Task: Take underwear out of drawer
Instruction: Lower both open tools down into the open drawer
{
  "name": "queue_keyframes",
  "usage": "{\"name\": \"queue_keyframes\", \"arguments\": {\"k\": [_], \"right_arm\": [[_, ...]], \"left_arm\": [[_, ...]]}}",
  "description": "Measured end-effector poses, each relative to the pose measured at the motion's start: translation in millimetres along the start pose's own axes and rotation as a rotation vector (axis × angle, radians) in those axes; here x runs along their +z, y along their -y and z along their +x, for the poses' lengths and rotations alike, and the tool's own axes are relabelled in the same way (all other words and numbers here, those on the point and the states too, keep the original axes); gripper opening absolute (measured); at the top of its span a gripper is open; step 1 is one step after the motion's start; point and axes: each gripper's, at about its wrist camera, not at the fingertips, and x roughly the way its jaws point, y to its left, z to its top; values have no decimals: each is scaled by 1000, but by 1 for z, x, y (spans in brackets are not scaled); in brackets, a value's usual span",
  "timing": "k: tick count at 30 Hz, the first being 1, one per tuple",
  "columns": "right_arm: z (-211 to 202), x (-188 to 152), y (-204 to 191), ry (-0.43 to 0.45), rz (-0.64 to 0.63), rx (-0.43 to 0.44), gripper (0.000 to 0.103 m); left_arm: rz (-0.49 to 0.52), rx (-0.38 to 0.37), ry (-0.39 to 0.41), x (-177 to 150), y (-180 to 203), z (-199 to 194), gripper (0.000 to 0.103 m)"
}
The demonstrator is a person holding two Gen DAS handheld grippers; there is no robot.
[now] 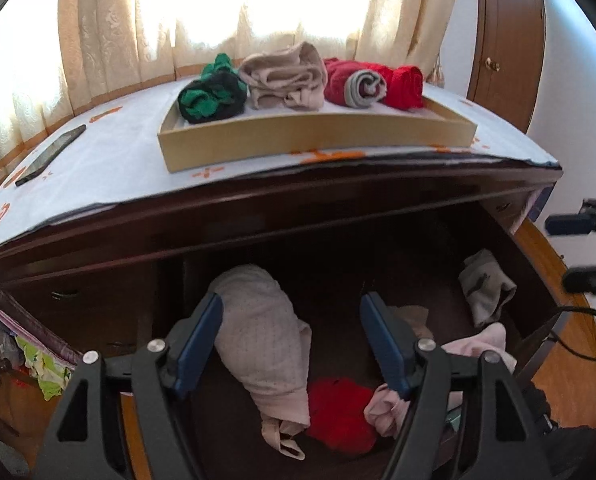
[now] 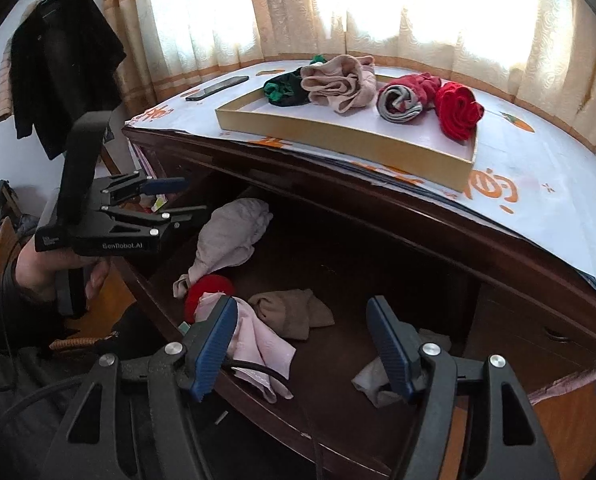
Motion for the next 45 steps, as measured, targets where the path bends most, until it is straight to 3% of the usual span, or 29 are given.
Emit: {"name": "queue_keyframes", "arguments": {"k": [15, 31, 39, 45], "right_arm": [[-41, 12, -6, 66, -7, 20, 69], [66, -6, -9, -133, 9, 110, 69], [96, -12, -17, -216, -15, 167, 69], [112, -13, -22, -270, -19, 217, 51]], "left_arm": [[-13, 6, -21, -1, -6, 4, 75], [-18, 15, -57, -5, -10, 17, 76], [-12, 14, -71, -7, -9, 21, 77], [-12, 14, -75, -7, -8, 21, 77]]}}
